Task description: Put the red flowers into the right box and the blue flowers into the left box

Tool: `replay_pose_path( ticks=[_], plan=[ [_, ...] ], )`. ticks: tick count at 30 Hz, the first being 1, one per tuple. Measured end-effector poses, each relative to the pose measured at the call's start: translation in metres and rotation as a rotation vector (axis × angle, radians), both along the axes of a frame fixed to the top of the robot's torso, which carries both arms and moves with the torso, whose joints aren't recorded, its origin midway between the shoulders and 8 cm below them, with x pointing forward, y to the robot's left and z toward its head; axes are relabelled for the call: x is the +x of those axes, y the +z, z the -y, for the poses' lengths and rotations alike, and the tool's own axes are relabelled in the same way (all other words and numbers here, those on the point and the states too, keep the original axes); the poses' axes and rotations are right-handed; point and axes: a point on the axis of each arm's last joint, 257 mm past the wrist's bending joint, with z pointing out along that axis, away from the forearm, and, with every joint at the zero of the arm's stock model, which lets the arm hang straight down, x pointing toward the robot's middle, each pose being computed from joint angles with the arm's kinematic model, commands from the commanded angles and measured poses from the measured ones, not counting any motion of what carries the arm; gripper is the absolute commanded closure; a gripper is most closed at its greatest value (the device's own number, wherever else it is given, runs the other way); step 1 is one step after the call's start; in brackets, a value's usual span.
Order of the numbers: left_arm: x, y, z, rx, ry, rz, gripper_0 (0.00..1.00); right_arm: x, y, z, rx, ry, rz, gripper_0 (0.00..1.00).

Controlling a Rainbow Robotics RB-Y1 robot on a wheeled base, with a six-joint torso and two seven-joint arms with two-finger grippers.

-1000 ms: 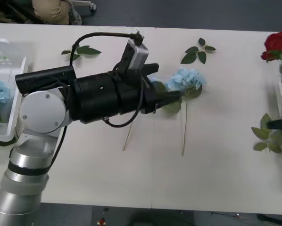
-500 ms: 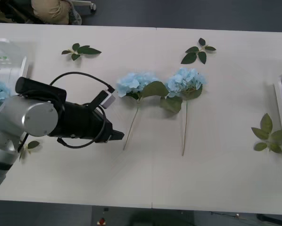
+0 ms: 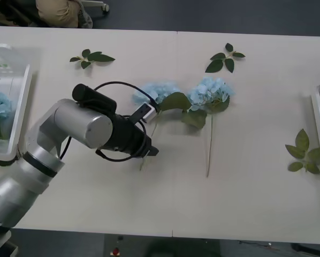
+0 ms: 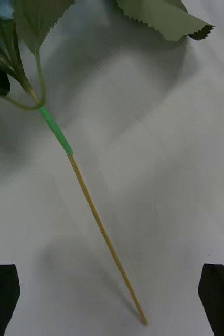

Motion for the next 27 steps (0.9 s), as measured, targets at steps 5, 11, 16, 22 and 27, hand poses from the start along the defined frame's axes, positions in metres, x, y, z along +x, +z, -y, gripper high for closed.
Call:
replay_pose_path(
  ticks=[5, 11, 16, 22, 27],
  plan=[
    [0.008, -0.022, 0.008, 0.075, -0.035, 0.045, 0.00, 0.005, 0.002, 0.002, -0.010, 0.001, 0.021, 0.31],
    [0.017, -0.031, 0.018, 0.117, -0.076, 0.085, 0.85, 0.009, 0.003, -0.003, 0.007, 0.007, 0.037, 0.26],
    [0.025, -0.029, 0.020, 0.133, -0.085, 0.110, 0.99, 0.016, 0.007, -0.042, 0.103, 0.066, 0.039, 0.26],
    [0.027, -0.031, 0.015, 0.146, -0.081, 0.114, 1.00, 0.044, 0.027, -0.126, 0.175, 0.173, 0.083, 0.26],
    [0.030, -0.031, 0.012, 0.164, -0.079, 0.128, 1.00, 0.061, 0.034, -0.214, 0.296, 0.106, 0.130, 0.25]
  ],
)
